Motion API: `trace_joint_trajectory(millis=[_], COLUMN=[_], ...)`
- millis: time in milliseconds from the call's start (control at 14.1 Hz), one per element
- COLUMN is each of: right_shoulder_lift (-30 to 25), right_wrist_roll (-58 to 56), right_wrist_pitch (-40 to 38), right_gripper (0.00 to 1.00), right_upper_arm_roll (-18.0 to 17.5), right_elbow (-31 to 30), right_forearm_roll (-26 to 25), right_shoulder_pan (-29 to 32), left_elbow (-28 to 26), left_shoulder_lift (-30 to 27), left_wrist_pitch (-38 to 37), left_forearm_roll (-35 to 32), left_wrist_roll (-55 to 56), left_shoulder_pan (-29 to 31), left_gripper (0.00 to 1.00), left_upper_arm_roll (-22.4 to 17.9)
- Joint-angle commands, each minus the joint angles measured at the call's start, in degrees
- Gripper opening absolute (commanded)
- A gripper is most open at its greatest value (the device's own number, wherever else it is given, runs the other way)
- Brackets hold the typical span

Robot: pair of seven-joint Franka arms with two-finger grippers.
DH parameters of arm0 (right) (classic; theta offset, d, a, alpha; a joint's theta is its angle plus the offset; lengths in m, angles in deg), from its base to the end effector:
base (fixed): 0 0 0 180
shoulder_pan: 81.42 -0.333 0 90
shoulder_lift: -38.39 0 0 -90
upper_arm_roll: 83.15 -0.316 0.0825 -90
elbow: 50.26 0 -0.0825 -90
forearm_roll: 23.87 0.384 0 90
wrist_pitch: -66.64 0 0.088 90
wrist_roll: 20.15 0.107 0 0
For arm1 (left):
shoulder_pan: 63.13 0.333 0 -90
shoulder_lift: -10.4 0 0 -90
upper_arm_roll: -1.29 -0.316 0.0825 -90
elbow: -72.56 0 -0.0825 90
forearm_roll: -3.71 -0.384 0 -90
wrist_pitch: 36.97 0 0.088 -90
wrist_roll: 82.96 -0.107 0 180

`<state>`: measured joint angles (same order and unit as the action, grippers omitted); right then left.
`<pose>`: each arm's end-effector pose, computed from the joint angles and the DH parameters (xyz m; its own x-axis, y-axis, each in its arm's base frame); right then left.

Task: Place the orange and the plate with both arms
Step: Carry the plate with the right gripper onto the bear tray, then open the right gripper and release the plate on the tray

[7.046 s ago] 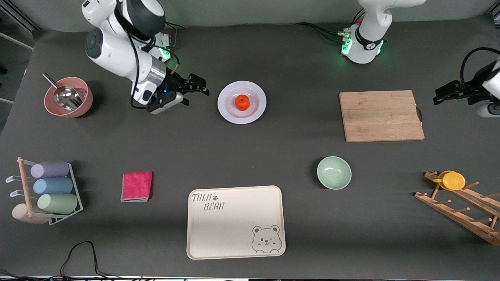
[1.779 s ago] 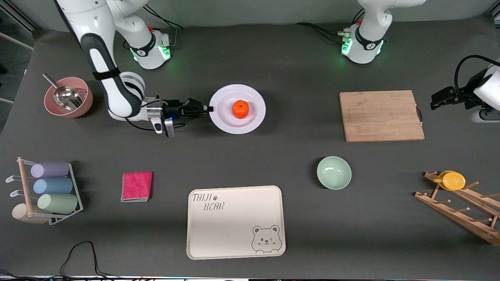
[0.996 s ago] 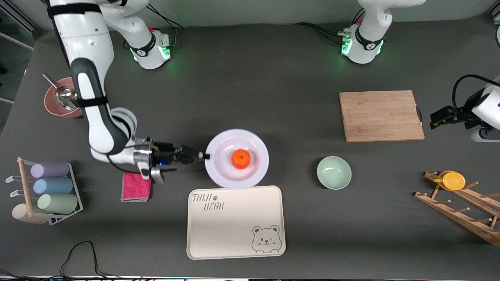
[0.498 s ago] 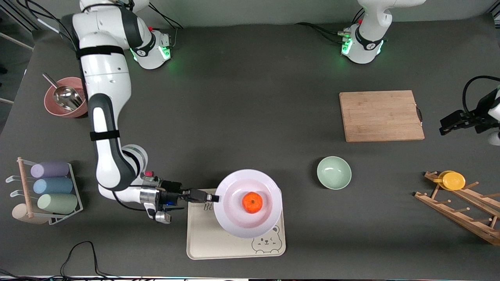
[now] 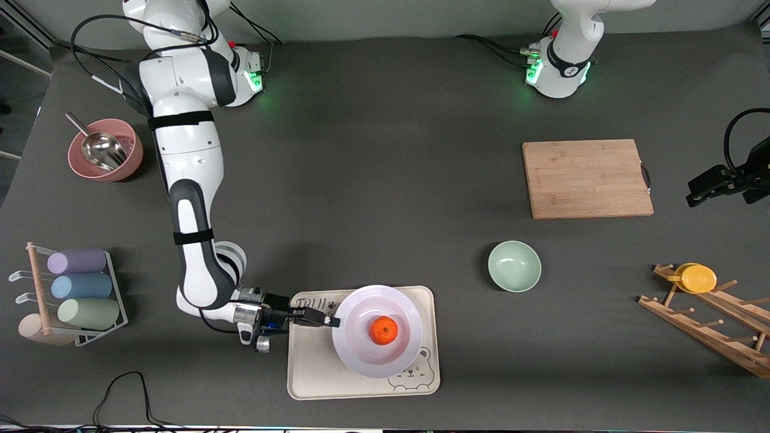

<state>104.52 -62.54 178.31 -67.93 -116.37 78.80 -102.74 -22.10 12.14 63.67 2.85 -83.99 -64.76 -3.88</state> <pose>0.7347 0.2120 0.1182 0.9838 -0.1534 0.0930 0.0399 -0.3181 -0.9472 0.5774 0.0363 0.5854 0.9965 0.0406 0.0737 0.0421 -0.9989 -0.0190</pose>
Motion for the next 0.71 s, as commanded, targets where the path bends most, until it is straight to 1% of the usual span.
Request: trace_joint_trajectory(millis=[0, 214, 285, 356, 427, 498, 569, 641], right_shoulder_lift=[1.5, 1.5, 1.5, 1.5, 1.5, 1.5, 1.3, 1.0], right_wrist_roll=[-0.8, -1.0, -1.1, -1.2, -1.3, -0.8, -0.8, -0.8], right_wrist_pitch=[0.1, 0.1, 0.1, 0.1, 0.0, 0.1, 0.0, 0.0], right_gripper=[0.0, 0.0, 0.03, 0.3, 0.37, 0.62, 0.64, 0.68], right_upper_arm_roll=[-0.6, -0.6, -0.6, -0.6, -0.5, -0.4, -0.1, 0.0], right_elbow=[2.7, 2.2, 1.6, 1.0, 0.9, 0.9, 0.9, 0.9], right_forearm_roll=[1.5, 1.4, 1.4, 1.4, 1.1, 1.0, 0.6, -0.1], right_shoulder_pan=[0.9, 1.3, 1.3, 1.3, 1.4, 1.5, 1.4, 1.5], left_elbow=[1.1, 1.1, 1.1, 1.1, 1.1, 1.1, 1.1, 1.1], left_shoulder_lift=[0.4, 0.9, 1.2, 1.2, 1.3, 1.8, 1.9, 2.1], left_wrist_pitch=[-1.2, -0.5, -0.5, -0.5, -0.5, -0.8, -0.9, -0.9], left_forearm_roll=[0.5, 0.5, 0.5, 0.6, 0.6, 0.5, 0.5, 0.4], left_wrist_roll=[0.6, 0.6, 0.6, 0.8, 2.5, 5.1, 6.4, 6.4], left_shoulder_pan=[0.0, 0.0, 0.0, 0.0, -0.2, -0.2, -0.2, -0.2], left_gripper=[1.0, 1.0, 1.0, 1.0, 1.0, 1.0, 1.0, 1.0], left_upper_arm_roll=[0.0, 0.0, 0.0, 0.0, 0.0, 0.1, 0.1, 0.1])
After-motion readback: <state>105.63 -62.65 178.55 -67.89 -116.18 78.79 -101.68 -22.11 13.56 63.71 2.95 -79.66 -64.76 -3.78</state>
